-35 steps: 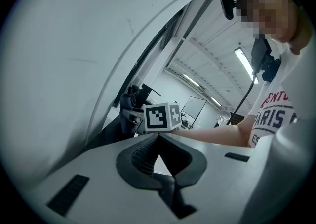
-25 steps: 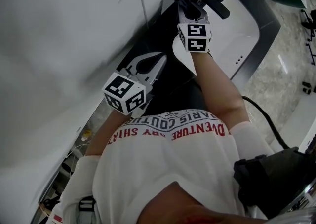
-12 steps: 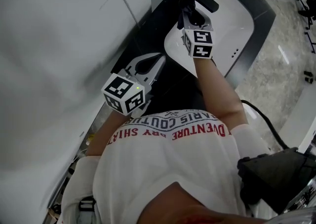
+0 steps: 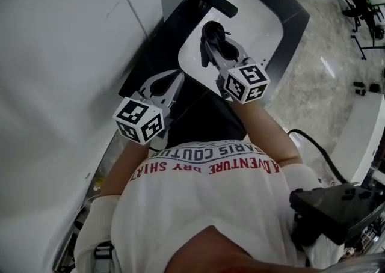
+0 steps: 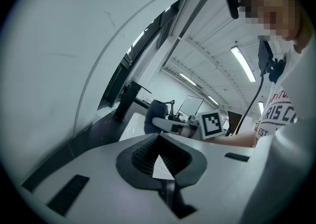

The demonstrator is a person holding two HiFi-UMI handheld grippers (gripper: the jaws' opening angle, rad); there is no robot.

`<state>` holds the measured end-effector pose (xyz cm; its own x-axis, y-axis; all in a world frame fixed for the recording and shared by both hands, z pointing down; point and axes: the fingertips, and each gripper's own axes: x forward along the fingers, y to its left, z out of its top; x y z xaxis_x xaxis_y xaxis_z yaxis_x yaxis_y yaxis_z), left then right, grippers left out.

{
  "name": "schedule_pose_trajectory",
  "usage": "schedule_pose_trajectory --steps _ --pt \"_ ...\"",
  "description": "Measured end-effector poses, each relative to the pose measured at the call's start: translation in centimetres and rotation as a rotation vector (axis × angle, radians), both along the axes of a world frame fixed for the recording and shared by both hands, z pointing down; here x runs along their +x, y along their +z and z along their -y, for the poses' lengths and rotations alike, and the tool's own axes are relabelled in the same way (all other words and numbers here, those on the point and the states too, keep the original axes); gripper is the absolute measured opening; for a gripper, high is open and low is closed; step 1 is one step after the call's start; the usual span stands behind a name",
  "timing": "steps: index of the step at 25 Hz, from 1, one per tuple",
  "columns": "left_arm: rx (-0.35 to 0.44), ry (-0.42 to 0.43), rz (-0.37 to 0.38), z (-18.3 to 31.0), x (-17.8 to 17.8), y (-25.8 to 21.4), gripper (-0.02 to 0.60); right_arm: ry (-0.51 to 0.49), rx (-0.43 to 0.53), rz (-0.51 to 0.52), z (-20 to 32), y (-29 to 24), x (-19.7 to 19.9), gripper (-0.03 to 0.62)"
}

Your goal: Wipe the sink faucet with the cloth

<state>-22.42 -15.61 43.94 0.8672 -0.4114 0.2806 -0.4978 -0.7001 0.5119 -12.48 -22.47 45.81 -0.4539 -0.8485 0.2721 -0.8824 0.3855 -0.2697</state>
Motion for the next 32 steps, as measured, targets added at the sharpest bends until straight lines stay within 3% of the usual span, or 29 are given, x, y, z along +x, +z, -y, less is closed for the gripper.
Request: schedule_pose_trajectory --steps 5,9,14,19,23,28,32 --pt "0.044 -0.058 -0.012 -3.0 1.0 -2.7 0.000 -0.088 0.002 0.064 -7.9 -4.6 2.1 0.077" --pt "0.088 -0.109 0.007 -8.2 3.8 -4.9 0.000 -0.161 0.028 0.082 -14.3 -7.8 5.1 0.077" --pt "0.174 -0.250 0.021 -17.6 11.4 -6.5 0.000 -0.294 0.117 0.076 -23.3 -10.6 12.6 0.077" --pt "0.209 -0.421 0.020 -29.2 20.5 -8.1 0.000 -0.458 0.119 0.074 -34.6 -11.2 21.4 0.077" --pt "0.243 -0.462 0.086 -38.7 27.4 -10.7 0.000 -0.544 0.107 0.089 -43.2 -12.8 27.7 0.077" --pt "0.257 -0.522 0.107 -44.3 30.2 -14.5 0.000 -0.633 0.093 0.125 -48.3 -15.4 29.3 0.077" --pt "0.247 -0.554 0.124 -48.6 33.6 -14.5 0.000 -0.712 0.089 0.136 -52.5 -16.5 30.8 0.077"
